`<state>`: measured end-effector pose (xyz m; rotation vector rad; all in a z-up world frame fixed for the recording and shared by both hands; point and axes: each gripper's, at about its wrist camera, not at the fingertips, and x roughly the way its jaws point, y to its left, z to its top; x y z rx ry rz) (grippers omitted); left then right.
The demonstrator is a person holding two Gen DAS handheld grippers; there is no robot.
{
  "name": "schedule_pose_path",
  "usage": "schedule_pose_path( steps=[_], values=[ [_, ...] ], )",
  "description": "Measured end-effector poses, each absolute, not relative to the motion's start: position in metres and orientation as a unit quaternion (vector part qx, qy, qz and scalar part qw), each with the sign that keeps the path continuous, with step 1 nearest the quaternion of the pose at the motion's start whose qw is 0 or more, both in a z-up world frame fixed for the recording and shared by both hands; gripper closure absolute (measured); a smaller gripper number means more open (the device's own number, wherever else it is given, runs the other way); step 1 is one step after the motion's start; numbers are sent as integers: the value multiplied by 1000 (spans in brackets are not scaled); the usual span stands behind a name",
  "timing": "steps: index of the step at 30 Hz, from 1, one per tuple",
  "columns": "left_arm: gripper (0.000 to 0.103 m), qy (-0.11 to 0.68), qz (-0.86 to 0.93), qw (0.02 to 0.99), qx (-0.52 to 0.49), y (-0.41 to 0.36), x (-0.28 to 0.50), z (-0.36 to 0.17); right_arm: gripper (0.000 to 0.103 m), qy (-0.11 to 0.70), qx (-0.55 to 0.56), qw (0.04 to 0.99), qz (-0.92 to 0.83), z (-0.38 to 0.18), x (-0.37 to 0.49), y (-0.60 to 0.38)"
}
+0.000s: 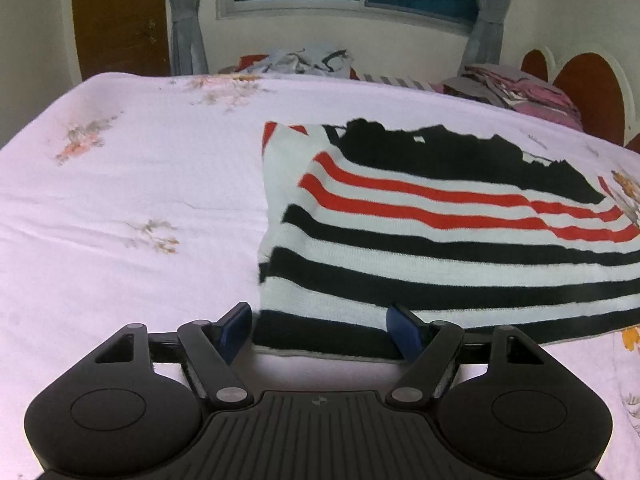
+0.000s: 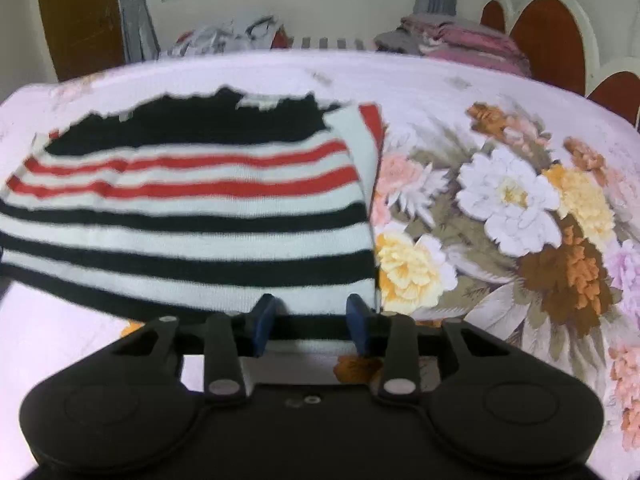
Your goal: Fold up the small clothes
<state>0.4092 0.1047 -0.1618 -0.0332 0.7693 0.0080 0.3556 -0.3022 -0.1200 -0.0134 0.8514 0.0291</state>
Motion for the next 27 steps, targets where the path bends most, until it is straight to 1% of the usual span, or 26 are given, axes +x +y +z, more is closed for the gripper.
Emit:
schedule_pose_path(
  steps=[2,5,11,27],
  values=[
    [29,372,11,928,-16,110,407,-160,71,408,-9,913,13,-118,353,-303],
    [29,379,18,925,-11,117,408,-163,73,417,-8,909,10,-121,354,-305],
    [28,384,19,923,-21,123,409,-174,73,420,-12,908,1,-130,355,-303],
    [28,395,19,919,-15,121,412,-174,73,421,-32,907,7,-131,354,-301]
  ],
)
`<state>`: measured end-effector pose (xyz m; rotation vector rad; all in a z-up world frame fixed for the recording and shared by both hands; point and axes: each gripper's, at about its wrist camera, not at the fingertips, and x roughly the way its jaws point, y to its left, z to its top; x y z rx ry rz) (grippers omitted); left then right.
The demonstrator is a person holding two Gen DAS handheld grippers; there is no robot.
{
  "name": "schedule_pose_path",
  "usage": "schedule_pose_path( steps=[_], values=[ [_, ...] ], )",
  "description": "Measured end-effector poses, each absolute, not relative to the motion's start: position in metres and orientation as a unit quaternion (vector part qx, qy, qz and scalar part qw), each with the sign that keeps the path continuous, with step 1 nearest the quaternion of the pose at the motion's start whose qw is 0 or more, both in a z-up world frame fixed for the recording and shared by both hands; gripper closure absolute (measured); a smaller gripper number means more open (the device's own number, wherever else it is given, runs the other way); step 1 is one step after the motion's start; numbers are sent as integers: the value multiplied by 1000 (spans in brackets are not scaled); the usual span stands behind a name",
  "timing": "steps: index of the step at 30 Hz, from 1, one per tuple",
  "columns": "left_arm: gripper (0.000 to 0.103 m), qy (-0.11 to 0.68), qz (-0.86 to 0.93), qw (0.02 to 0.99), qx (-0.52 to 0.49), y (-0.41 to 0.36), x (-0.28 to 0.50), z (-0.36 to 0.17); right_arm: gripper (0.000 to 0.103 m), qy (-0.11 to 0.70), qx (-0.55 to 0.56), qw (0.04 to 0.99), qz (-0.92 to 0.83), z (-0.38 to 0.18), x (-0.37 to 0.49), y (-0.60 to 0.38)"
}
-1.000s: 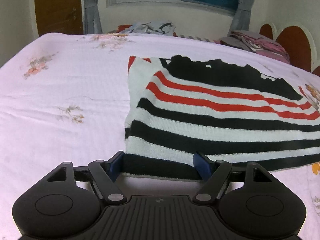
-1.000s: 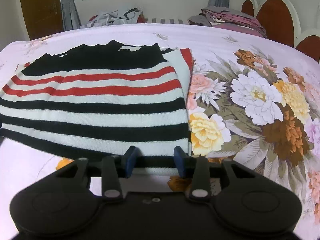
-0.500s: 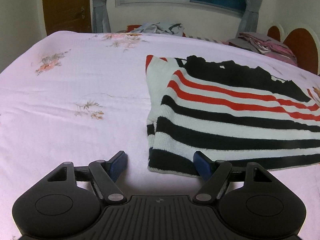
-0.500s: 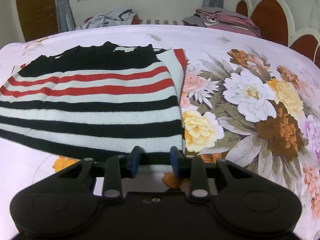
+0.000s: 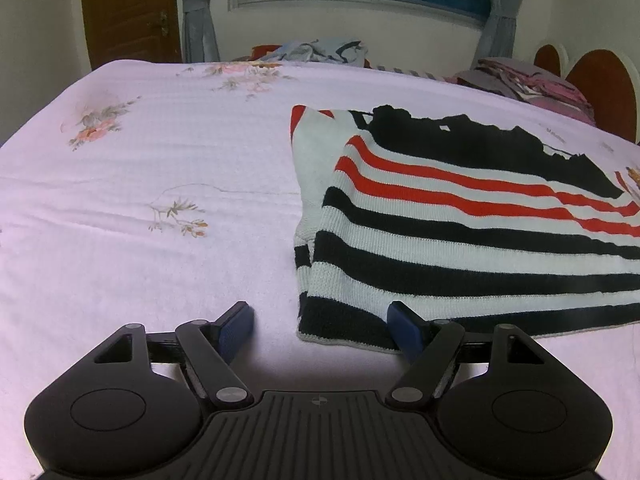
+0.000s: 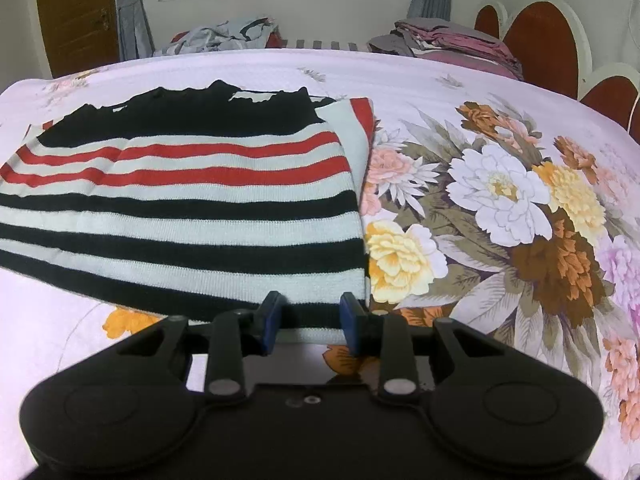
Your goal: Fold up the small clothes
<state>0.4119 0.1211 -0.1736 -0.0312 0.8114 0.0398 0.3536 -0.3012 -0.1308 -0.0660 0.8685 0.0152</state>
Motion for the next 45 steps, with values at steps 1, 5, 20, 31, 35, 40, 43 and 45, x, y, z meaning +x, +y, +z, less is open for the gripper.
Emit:
schedule_pose_path(
  steps=[1,5,20,31,35,40,43,45],
  values=[
    [28,396,21,918,-15,121,412,-174,73,422,-33,906,8,-131,354,-301],
    [27,402,33,915,-19,121,413,-171,74,423,-36,906,7,-128,354,-302],
    [64,368,12,898,-243,138,351,-170,90,342,58,936,52,-99,266,-317],
    [32,319,15,864,-390,147,392,-205,87,380,78,918,85,-92,338,-280],
    [33,299,34,859,-415,152,413,-209,87,390,78,912,100,-92,380,-251],
    [56,291,61,858,-418,151,430,-211,87,400,64,907,118,-100,418,-213],
    [79,302,69,854,-418,156,439,-215,87,408,58,903,121,-106,433,-200],
    [81,294,59,859,-416,155,438,-205,88,410,52,903,122,-108,439,-194]
  ],
)
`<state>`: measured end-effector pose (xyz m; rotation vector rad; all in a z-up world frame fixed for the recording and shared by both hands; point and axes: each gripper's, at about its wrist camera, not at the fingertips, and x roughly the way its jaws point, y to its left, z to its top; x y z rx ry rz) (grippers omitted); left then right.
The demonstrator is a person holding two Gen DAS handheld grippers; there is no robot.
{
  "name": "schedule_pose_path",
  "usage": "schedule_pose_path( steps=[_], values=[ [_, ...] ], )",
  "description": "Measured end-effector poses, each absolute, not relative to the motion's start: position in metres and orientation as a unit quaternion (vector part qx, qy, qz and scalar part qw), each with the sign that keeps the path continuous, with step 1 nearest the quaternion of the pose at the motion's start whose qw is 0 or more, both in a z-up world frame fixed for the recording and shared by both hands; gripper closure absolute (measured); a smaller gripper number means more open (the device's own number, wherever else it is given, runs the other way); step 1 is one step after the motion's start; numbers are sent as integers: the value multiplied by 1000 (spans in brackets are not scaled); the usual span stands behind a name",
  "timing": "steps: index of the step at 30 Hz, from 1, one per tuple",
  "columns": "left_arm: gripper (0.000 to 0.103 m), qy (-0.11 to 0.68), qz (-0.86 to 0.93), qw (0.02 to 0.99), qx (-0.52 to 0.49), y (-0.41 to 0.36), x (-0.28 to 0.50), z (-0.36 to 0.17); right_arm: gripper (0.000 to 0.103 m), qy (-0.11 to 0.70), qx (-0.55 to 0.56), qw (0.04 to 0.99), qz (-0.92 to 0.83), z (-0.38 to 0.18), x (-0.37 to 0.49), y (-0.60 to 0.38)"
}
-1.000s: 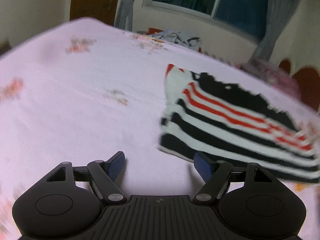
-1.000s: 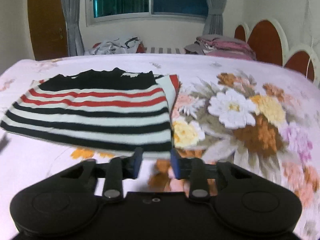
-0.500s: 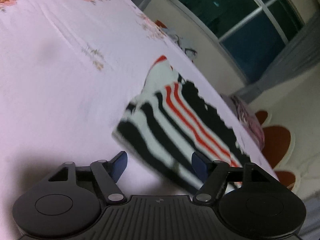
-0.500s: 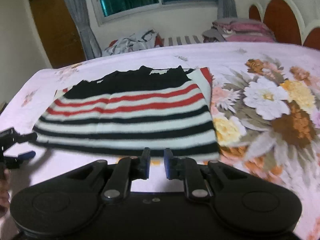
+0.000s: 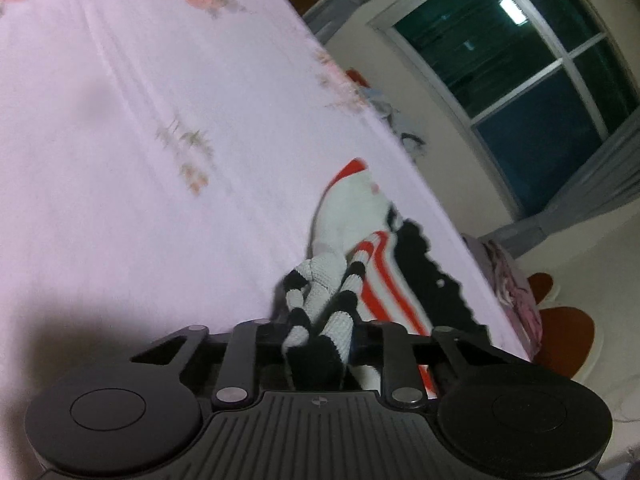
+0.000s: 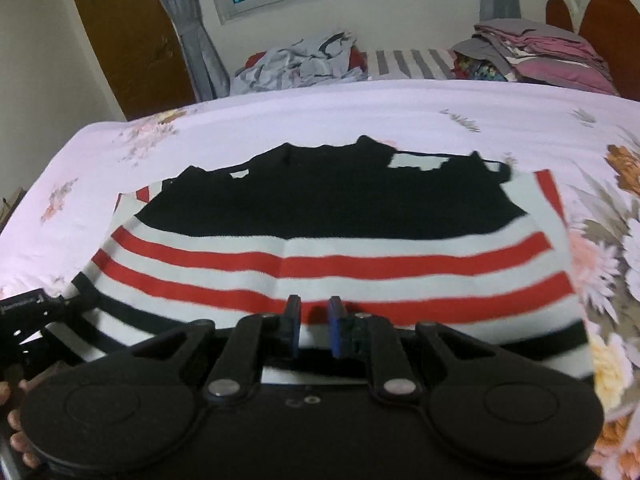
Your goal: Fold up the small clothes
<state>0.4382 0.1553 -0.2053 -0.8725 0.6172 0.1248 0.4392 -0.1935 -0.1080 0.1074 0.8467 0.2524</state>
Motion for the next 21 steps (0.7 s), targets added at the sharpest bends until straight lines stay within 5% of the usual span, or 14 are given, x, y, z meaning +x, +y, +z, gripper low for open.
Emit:
schedule_pose_path(
  steps=[7,19,21],
  values=[
    [81,307,52,848,-429,161,439,-217,94,421,10,898,127,-129,449,-184],
    [84,271,38,871,-407,128,434,-164,95,420,35,891,168,-123,453,-204],
    [85,263,19,882,-390,111,436,-143,86,394,65,902,168,-112,445,-223]
  ],
)
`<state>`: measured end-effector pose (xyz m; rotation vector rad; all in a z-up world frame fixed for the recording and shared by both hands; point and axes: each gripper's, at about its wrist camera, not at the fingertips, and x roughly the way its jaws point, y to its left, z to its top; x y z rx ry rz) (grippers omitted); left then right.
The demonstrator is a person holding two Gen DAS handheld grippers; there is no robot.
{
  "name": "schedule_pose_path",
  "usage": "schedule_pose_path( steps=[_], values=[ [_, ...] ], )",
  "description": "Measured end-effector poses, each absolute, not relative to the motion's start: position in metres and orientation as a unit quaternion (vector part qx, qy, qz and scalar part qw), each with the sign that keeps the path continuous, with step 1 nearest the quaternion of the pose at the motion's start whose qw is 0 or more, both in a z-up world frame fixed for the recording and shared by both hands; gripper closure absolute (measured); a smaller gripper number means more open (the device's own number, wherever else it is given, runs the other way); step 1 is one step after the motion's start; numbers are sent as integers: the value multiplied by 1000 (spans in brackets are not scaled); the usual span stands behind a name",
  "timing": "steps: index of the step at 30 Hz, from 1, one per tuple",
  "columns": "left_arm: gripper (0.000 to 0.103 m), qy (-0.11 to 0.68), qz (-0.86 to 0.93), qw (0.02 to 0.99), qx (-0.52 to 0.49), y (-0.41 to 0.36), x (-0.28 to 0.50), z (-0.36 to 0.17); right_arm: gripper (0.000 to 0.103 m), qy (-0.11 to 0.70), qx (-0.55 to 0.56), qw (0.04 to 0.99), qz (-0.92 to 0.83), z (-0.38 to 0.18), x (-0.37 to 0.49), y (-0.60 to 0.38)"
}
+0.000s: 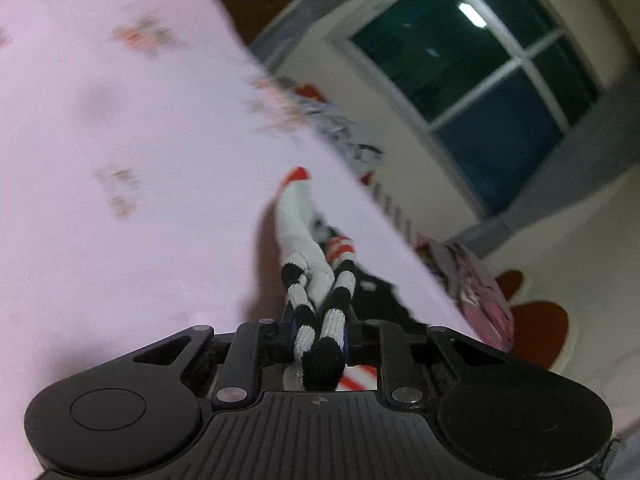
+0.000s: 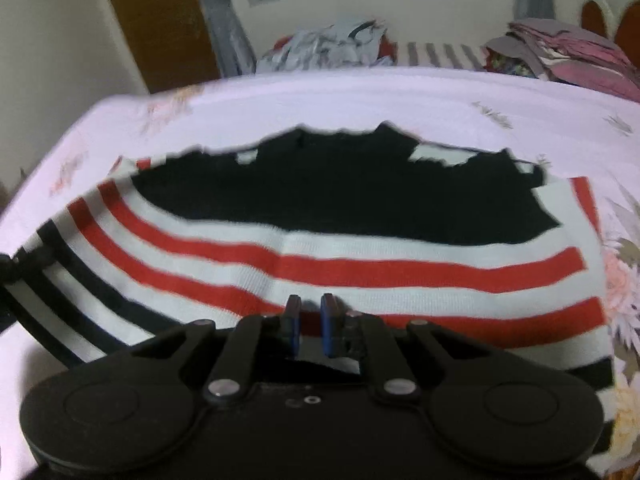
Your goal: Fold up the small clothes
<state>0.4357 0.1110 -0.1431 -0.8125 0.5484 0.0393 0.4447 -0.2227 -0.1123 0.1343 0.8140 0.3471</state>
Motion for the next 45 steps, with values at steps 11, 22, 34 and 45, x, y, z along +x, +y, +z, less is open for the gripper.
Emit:
schedule_pose_path(
  steps=[11,22,34,45],
  values=[
    [85,320,-129,916,-203,-83,478,-72,86,313,198,925,84,-68,400,-401],
    [45,394,-194,885,-157,-134,464,-77,41,301,278,905,116,-60,379,-465],
    [45,397,-71,898,-173,-2,495,-110,43,412,255,854,189,-99,457,-371],
    [55,371,-75,921,-91,-32,517,-126,84,406,102,890,182,-91,470,-304]
  ],
)
